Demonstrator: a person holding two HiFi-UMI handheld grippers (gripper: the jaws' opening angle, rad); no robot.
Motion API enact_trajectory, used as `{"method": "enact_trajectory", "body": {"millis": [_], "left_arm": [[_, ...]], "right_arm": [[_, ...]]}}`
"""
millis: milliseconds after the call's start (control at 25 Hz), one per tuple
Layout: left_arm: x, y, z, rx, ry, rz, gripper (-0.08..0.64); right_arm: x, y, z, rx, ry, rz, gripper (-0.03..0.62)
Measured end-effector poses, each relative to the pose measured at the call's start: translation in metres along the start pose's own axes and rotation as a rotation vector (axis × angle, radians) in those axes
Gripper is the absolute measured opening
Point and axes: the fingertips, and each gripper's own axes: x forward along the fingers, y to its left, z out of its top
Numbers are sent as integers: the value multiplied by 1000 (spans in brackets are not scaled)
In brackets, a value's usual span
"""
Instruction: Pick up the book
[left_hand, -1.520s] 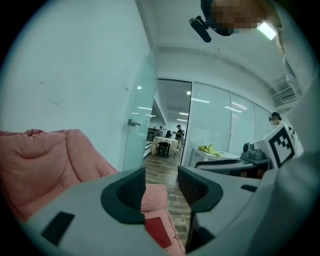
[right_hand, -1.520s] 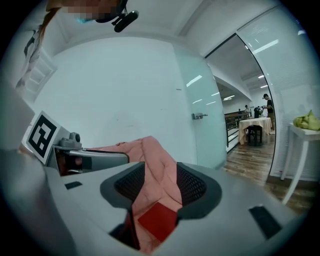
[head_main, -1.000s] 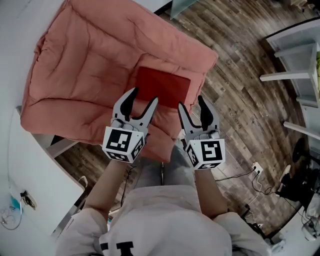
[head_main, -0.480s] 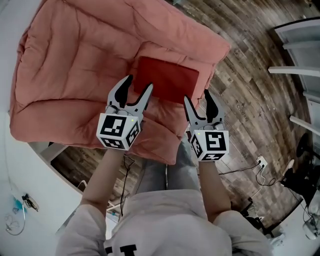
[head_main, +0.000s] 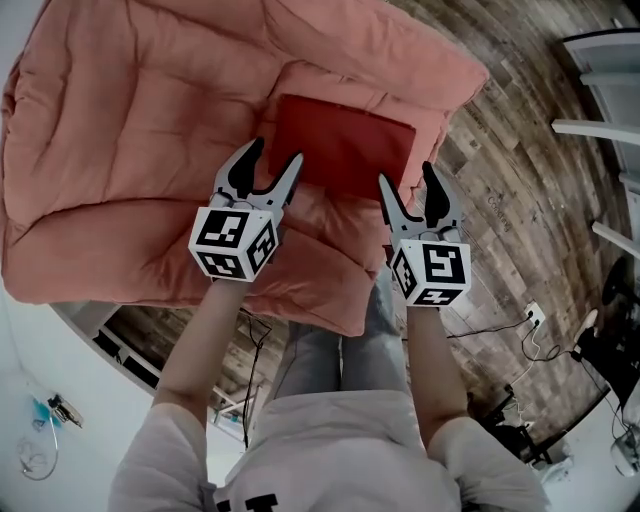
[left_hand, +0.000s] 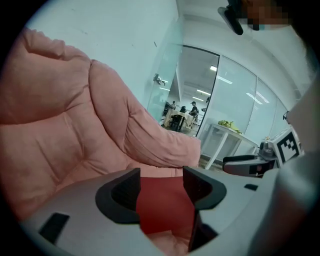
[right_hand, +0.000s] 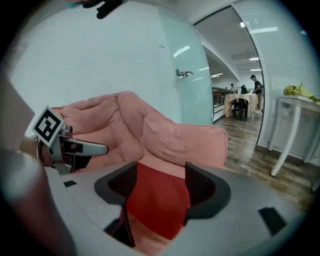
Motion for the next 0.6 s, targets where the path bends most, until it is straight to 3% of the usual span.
{"method": "enact_trajectory", "body": {"millis": [600], "left_arm": [[55, 39, -55, -42, 112, 1, 264]], "right_arm": [[50, -27, -73, 48, 120, -42, 322]]}}
